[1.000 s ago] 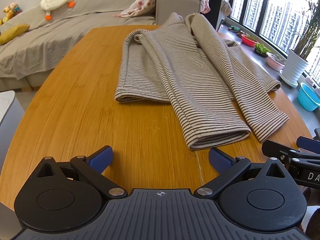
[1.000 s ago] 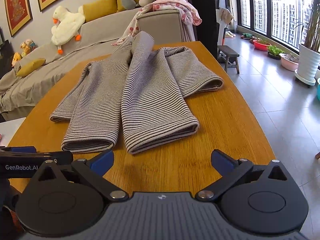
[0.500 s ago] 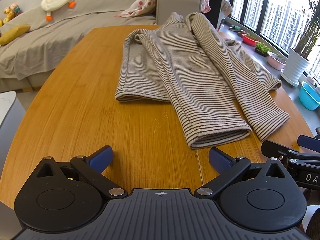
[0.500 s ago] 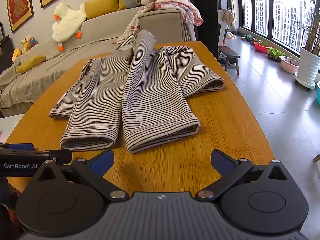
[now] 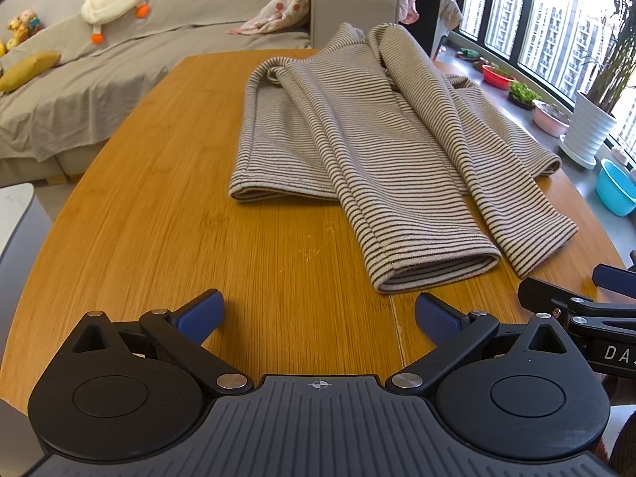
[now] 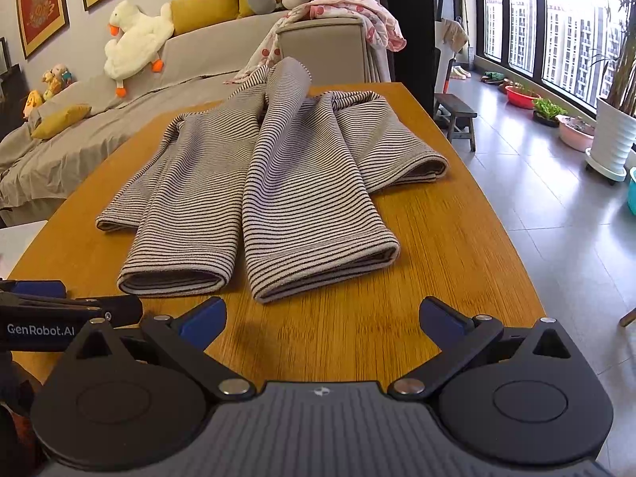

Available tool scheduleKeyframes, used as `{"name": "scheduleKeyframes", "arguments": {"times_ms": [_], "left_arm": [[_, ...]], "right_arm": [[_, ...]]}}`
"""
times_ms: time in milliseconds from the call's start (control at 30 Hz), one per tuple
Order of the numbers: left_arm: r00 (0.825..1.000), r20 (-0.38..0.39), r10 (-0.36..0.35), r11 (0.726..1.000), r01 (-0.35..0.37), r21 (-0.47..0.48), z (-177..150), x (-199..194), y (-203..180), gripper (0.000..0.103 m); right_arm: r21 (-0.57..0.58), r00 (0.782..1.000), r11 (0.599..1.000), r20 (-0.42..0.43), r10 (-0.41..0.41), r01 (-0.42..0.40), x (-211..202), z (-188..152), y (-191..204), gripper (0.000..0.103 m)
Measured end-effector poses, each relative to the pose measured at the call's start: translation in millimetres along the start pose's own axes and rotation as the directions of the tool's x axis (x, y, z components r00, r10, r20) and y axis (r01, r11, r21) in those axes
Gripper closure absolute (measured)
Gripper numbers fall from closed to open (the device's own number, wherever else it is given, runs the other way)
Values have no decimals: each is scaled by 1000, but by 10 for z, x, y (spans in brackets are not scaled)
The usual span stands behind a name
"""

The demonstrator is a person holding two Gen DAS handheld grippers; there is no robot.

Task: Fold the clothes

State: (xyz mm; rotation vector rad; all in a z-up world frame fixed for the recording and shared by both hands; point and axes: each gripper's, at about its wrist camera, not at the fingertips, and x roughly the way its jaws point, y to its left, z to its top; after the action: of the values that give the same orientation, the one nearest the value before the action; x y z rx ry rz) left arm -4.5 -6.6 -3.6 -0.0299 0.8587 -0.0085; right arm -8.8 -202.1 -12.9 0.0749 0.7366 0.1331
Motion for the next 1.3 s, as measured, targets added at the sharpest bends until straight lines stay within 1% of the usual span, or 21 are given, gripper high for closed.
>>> {"name": "scheduleKeyframes", "arguments": {"times_ms": [1300], "left_arm": [[1000, 2, 21, 1000, -21, 20, -18, -1, -53, 0]], "right_arm": [[-15, 1000, 1000, 3, -11, 11, 7, -8, 26, 0]]}}
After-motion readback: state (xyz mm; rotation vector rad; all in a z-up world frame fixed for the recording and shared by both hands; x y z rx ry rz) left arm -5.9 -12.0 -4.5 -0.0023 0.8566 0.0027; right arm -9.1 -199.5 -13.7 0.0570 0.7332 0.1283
